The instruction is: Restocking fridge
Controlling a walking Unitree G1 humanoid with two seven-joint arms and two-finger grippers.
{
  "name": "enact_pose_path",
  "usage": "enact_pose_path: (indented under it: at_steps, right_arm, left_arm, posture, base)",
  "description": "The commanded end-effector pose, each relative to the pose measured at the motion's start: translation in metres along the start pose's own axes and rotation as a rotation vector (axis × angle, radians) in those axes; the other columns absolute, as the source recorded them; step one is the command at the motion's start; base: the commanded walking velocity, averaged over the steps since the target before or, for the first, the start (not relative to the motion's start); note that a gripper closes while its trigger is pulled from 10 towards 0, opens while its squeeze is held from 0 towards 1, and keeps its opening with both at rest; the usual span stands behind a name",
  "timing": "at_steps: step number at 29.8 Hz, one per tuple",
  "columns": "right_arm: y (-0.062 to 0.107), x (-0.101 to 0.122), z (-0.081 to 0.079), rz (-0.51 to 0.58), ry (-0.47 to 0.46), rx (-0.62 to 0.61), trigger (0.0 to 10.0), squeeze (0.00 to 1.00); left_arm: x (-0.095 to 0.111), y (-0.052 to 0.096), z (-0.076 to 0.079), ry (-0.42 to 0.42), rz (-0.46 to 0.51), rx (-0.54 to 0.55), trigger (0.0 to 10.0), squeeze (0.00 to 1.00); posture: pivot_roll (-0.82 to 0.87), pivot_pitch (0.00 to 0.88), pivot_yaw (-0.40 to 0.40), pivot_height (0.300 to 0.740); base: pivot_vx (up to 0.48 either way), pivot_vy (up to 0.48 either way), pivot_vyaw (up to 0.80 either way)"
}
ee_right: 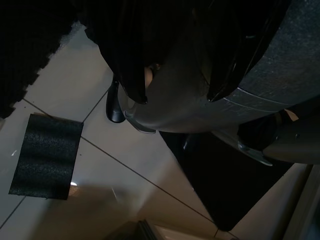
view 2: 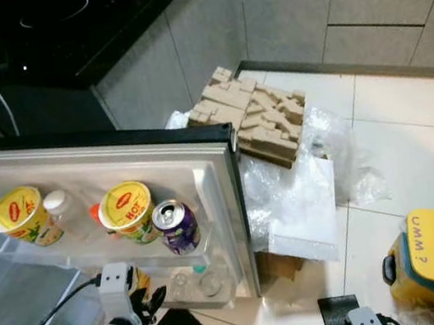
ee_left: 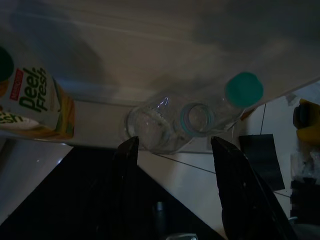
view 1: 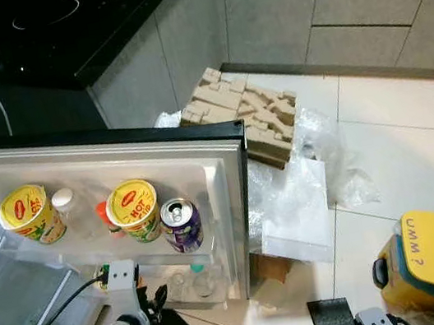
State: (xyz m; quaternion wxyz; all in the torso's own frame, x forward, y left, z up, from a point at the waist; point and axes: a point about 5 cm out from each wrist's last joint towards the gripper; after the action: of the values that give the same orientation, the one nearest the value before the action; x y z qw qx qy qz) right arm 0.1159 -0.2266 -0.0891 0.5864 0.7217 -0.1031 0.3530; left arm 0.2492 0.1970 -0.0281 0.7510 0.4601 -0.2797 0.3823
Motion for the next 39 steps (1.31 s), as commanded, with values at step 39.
enact_pose_path:
  at_steps: [39]
  right_arm:
    - [0.017,-0.036,-0.03,-0.004,-0.046,0.091,10.0,0.0]
  left_arm:
    - [0.014,-0.015,0.02,-0.074,0.033,-0.03,10.0,0.0]
  posture:
    - [-0.11,0.347,0.087,0.74]
  base:
    - [0.0,0.0,0.0]
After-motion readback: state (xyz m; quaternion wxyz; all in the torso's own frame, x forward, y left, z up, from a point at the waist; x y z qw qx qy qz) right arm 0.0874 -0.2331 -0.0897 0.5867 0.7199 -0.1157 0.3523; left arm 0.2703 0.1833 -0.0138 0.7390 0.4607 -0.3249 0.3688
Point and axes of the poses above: a point about 5 cm out from each wrist's last joint towards the gripper, its own y axis pointing back from the gripper into the wrist, its own x axis along the axis of the wrist's last joint, z = x × y, and after that the axes turned 15 degrees about y, right-handed
